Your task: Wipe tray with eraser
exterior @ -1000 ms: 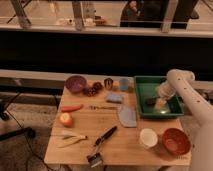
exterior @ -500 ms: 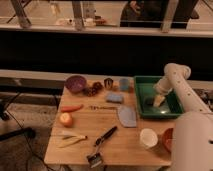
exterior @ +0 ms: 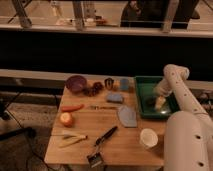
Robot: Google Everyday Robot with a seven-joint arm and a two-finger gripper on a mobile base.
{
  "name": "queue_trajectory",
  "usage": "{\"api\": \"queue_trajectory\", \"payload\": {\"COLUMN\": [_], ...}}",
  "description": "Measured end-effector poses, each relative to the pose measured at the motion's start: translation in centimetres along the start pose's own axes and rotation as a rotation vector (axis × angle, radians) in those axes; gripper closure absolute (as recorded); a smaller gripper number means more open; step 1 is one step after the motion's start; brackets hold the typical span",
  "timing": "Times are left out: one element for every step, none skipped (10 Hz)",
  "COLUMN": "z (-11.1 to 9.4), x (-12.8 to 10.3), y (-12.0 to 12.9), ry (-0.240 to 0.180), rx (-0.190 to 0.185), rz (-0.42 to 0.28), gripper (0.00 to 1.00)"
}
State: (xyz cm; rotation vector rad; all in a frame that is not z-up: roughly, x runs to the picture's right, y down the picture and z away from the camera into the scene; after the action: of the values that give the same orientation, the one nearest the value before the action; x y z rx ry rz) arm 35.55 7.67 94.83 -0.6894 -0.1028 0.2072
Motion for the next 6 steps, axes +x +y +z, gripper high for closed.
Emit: {"api": "queue_trajectory", "payload": {"z": [0.25, 0.18, 0.18, 0.06, 0.03, 0.06], "x": [0.18, 0.12, 0.18, 0.08, 0.07, 0.05], "y": [0.27, 0.32, 0.42, 0.37, 0.44, 0.54], "ry": [-0.011, -0.024, -0.035, -0.046, -0.060, -0.067], "rx": [-0.011, -0.013, -0.017, -0.017, -0.020, -0.022], "rz": [-0.005, -0.012, -0.013, -0.014, -0.015, -0.017], "gripper": [0.30, 0.40, 0.51, 0.59, 0.72, 0.83]}}
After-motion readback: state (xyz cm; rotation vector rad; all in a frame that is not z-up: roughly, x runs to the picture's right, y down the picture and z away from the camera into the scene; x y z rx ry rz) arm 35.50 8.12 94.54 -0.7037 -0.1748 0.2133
